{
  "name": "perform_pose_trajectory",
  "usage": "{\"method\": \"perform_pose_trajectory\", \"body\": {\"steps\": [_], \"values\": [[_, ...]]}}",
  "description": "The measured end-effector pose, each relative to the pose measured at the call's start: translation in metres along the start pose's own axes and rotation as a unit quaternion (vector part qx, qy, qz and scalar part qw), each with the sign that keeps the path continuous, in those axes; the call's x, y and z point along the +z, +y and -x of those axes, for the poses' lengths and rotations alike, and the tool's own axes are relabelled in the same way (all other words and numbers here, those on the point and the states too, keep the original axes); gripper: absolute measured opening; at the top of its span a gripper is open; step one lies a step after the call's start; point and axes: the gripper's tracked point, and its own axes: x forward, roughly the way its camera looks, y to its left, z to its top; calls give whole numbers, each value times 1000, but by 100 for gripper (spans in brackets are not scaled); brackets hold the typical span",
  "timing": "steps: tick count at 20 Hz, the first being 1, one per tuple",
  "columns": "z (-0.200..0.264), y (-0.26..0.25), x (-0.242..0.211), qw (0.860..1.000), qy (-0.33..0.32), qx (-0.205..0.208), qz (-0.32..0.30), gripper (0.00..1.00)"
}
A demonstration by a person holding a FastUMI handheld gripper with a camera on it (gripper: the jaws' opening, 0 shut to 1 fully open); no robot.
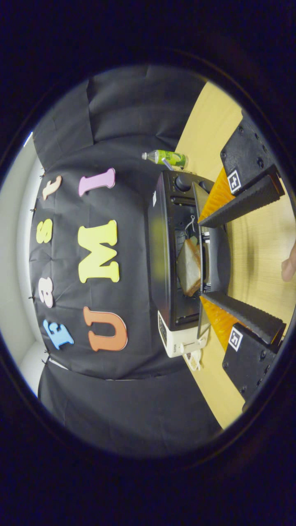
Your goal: Open the toaster oven, put the food inside, and close the toaster oven door.
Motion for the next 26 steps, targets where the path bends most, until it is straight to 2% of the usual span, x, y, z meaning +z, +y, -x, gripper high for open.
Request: {"method": "perform_pose_trajectory", "body": {"steps": [6,14,17,21,26], "values": [[23,-14,23,1000,8,-11,0,100],[69,-35,76,1000,-6,-25,9,100],[93,-50,100,999,-21,-49,11,100],[126,-52,131,998,-45,-44,3,100],[159,-55,144,998,-50,-47,5,100]]}}
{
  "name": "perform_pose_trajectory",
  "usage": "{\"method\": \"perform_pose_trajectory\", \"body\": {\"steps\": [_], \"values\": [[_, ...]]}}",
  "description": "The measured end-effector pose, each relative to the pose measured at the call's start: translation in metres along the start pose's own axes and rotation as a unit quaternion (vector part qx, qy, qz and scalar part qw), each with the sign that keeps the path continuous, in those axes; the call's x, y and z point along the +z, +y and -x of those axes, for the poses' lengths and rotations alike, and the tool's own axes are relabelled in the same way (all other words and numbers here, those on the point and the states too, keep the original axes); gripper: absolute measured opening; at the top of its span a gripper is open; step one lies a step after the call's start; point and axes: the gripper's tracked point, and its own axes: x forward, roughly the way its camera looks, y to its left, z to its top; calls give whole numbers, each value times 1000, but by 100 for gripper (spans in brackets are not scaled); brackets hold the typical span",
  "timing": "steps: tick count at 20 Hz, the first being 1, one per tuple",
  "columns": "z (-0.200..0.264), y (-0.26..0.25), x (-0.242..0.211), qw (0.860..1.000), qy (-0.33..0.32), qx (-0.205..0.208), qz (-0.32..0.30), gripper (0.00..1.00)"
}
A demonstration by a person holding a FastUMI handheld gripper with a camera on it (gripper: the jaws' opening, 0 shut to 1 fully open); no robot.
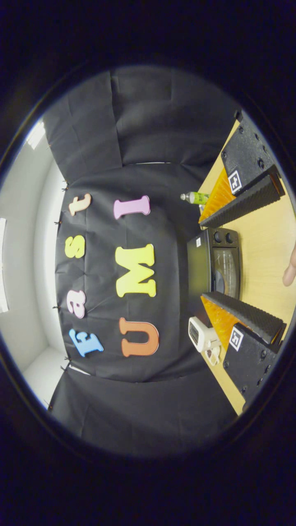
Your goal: Open the toaster oven, put the food inside, and close the toaster oven door.
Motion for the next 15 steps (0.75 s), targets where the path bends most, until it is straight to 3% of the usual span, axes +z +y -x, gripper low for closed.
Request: {"method": "perform_pose_trajectory", "body": {"steps": [15], "values": [[54,-10,48,999,-45,1,-7,100]]}}
